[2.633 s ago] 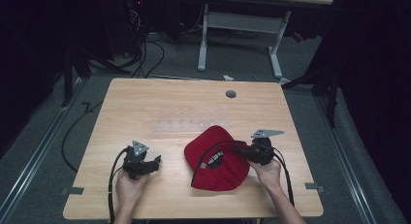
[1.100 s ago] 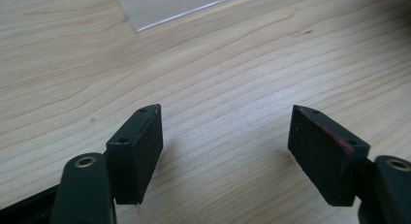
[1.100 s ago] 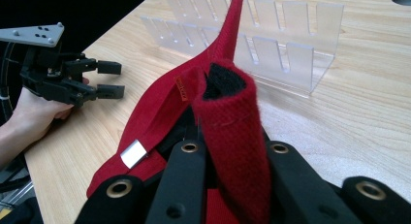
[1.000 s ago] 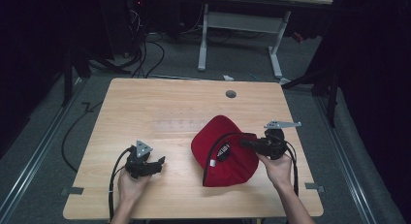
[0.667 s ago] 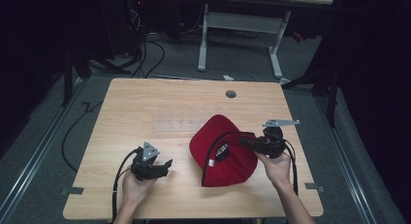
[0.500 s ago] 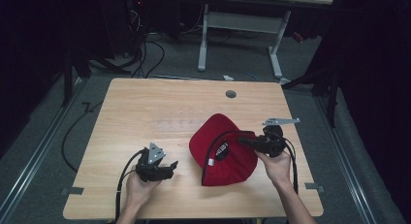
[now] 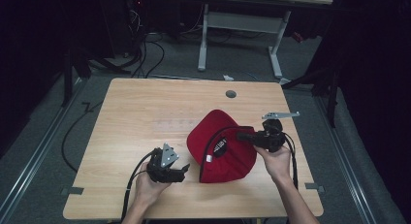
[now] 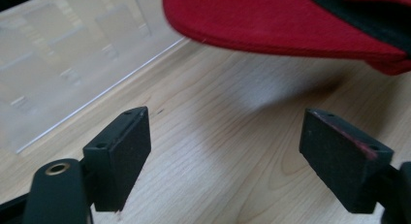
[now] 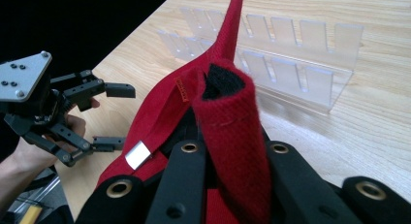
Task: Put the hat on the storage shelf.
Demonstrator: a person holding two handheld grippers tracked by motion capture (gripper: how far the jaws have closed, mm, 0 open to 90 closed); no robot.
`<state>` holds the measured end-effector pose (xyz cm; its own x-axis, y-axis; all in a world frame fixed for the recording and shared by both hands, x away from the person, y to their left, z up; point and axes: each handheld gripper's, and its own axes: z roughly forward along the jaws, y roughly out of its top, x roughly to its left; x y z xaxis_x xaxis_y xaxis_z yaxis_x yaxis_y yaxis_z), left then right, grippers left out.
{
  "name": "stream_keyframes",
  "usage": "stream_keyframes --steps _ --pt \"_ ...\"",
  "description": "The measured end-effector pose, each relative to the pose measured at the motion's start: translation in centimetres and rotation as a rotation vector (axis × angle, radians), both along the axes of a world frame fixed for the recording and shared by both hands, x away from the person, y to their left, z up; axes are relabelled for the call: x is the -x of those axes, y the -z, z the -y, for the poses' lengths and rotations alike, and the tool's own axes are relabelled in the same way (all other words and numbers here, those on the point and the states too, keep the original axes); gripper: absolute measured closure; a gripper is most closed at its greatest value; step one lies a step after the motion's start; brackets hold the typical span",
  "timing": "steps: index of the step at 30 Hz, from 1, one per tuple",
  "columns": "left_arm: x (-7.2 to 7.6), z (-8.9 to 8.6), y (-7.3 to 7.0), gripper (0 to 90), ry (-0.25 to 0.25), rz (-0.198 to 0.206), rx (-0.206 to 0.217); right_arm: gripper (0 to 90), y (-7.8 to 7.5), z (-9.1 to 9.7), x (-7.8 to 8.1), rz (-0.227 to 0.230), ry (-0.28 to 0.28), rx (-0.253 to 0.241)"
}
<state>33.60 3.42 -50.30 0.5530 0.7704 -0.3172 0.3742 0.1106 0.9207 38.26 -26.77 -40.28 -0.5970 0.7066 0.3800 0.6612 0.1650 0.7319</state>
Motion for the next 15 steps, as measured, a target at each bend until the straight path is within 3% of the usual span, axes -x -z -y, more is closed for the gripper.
stream_keyframes --steps 7,11,15 --pt "0.1 0.5 0.2 15.8 0.012 0.004 -0.016 85.0 -0.7 -0.9 -0.3 -0.013 -0.011 0.003" --pt "0.2 0.5 0.1 15.2 0.014 0.011 -0.005 85.0 -0.4 -1.1 -0.6 -0.031 -0.018 -0.007" --pt "0.2 0.9 0.0 14.6 0.02 0.022 -0.027 85.0 0.0 -1.5 -0.8 -0.051 -0.023 -0.002"
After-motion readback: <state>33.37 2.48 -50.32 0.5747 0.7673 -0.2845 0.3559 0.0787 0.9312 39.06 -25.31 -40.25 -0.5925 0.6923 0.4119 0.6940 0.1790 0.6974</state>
